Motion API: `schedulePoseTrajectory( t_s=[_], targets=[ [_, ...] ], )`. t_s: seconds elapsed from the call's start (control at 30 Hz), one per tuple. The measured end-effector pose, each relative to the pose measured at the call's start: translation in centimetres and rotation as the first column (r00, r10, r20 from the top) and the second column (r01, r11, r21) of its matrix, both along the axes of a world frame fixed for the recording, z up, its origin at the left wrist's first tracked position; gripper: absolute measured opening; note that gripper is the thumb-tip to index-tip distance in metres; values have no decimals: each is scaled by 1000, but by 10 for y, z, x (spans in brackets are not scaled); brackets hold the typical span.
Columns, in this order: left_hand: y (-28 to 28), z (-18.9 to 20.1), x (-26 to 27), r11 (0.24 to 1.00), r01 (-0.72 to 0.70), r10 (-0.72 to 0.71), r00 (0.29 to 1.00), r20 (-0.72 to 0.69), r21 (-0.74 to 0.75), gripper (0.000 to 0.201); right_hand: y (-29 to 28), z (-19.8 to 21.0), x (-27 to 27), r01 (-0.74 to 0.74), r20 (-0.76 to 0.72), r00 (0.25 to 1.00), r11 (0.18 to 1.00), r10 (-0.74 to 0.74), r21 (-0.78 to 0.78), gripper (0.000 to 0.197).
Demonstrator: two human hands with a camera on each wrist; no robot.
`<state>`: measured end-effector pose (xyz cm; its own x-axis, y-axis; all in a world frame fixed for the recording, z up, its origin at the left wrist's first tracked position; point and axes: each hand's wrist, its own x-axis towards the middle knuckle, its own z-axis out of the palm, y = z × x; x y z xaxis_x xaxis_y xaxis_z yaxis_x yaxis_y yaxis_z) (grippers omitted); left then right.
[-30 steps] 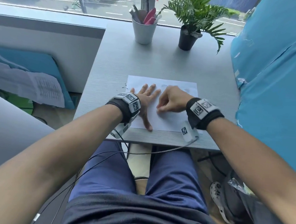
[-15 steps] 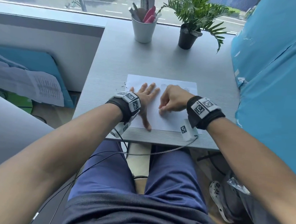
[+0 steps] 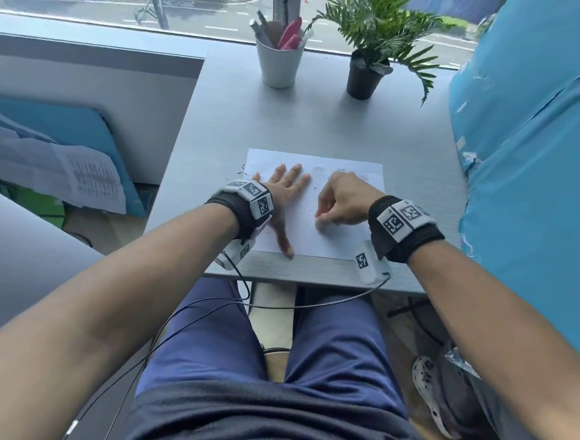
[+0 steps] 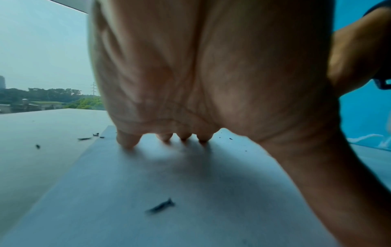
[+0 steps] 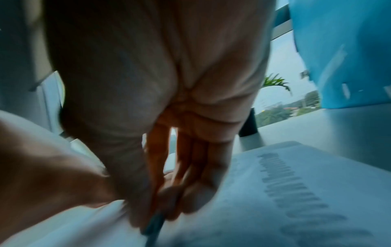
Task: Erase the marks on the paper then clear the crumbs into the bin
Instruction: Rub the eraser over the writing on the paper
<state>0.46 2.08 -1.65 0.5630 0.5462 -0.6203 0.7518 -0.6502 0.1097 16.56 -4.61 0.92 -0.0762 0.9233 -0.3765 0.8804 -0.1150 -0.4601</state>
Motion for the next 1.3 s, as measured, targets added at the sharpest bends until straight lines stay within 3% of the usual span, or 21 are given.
schedulePoseTrajectory(
  t_s=[0.1,0.23,0.57,0.77,1.0,1.07,1.2,1.3],
  targets=[
    [6,3,-4,999,0,2,999,51,-33,157,12,-1,9,106,-12,994,988,-105,115,5],
    [8,3,3,994,-87,95,984,151,-61,137,9,-6,3,109,-14,994,988,-108,109,3],
    [6,-8,7,997,-75,76,990,121,-14,157,28,-8,-1,99,-55,995,970,-89,220,5],
    [6,-11,7,996,-89,90,991,94,-17,163,-7,-5,-8,-192,-60,979,981,193,31,5],
    [4,-5,9,994,-102,105,990,93,-37,161,38,-6,5,44,-26,999,955,-38,292,1],
    [5,-6,9,994,-99,102,991,92,-34,162,22,-7,-1,40,-51,998,968,-28,247,4],
    [4,-7,9,995,-92,94,993,73,-28,164,-5,-3,-7,-209,-53,976,978,210,11,3],
    [3,-3,9,995,-90,92,993,68,-33,162,19,-2,6,-101,-24,994,987,105,124,5]
  ],
)
